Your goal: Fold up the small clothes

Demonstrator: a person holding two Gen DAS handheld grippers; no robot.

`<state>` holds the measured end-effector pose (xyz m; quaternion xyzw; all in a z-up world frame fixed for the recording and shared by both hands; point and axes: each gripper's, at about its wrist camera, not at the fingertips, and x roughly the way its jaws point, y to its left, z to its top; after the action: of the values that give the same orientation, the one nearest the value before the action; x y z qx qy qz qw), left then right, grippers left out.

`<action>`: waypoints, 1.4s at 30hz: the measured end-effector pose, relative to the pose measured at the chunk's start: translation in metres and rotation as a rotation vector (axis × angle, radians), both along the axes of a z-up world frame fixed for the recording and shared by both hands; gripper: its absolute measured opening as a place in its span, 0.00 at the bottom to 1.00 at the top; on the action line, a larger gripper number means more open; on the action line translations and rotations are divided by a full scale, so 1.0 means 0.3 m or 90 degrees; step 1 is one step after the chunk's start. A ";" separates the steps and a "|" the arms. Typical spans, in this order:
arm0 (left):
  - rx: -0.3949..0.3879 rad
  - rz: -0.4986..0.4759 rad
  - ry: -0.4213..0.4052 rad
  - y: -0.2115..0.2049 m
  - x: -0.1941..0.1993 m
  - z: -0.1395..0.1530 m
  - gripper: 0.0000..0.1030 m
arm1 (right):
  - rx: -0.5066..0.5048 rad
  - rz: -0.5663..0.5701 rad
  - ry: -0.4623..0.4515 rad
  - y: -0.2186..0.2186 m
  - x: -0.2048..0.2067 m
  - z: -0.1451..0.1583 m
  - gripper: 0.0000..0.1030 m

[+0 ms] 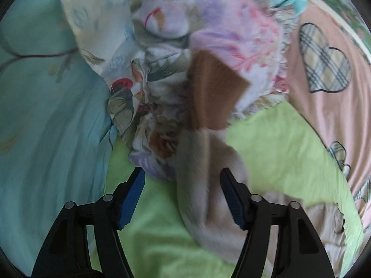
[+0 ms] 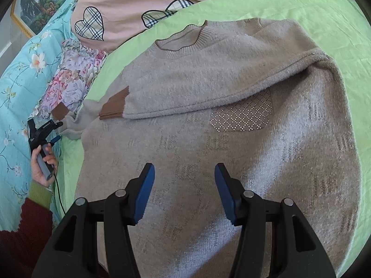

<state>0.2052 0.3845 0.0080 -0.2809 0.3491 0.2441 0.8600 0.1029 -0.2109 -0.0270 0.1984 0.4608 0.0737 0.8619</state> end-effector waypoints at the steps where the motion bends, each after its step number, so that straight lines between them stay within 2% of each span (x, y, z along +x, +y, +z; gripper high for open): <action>1: -0.009 -0.004 0.002 0.017 0.013 -0.013 0.43 | 0.002 0.000 0.001 0.000 0.000 -0.001 0.54; 2: -0.017 -0.012 0.002 0.022 0.021 -0.021 0.12 | 0.003 0.002 0.001 -0.004 0.003 -0.003 0.54; 3: -0.023 -0.021 0.000 0.022 0.023 -0.026 0.04 | 0.003 0.003 0.002 -0.006 0.004 -0.004 0.54; 8: 0.038 -0.063 -0.040 -0.117 -0.019 0.054 0.04 | 0.009 -0.001 0.001 -0.013 0.000 -0.009 0.54; 12: 0.050 -0.126 -0.084 -0.286 -0.036 0.129 0.03 | 0.016 -0.002 -0.002 -0.016 -0.007 -0.009 0.54; 17: 0.058 -0.243 -0.146 -0.573 -0.024 0.235 0.03 | 0.030 -0.010 -0.010 -0.046 -0.030 -0.002 0.54; 20: 0.061 -0.340 -0.170 -0.791 0.002 0.289 0.03 | 0.037 -0.026 -0.016 -0.078 -0.054 0.003 0.54; 25: 0.080 -0.477 -0.190 -1.150 0.040 0.321 0.03 | 0.047 -0.045 -0.027 -0.122 -0.088 0.010 0.54; 28: 0.080 -0.538 -0.185 -1.343 0.057 0.293 0.03 | 0.052 -0.058 -0.031 -0.152 -0.102 0.012 0.54; 32: 0.090 -0.601 -0.139 -1.547 0.118 0.187 0.03 | 0.055 -0.086 -0.038 -0.205 -0.126 0.022 0.54; 35: 0.105 -0.631 -0.085 -1.644 0.162 0.078 0.04 | 0.052 -0.101 -0.044 -0.239 -0.139 0.035 0.54; 38: 0.118 -0.649 -0.033 -1.674 0.175 -0.028 0.06 | 0.052 -0.116 -0.049 -0.270 -0.153 0.045 0.54; 40: 0.115 -0.655 -0.016 -1.667 0.166 -0.052 0.12 | 0.050 -0.122 -0.050 -0.280 -0.153 0.053 0.54; 42: 0.096 -0.664 -0.009 -1.638 0.139 -0.052 0.37 | 0.046 -0.121 -0.057 -0.280 -0.146 0.066 0.54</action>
<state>0.2467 -0.1069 -0.0077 -0.0091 0.4181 -0.1938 0.8874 0.0592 -0.2949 -0.0073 0.2691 0.3981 0.0168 0.8768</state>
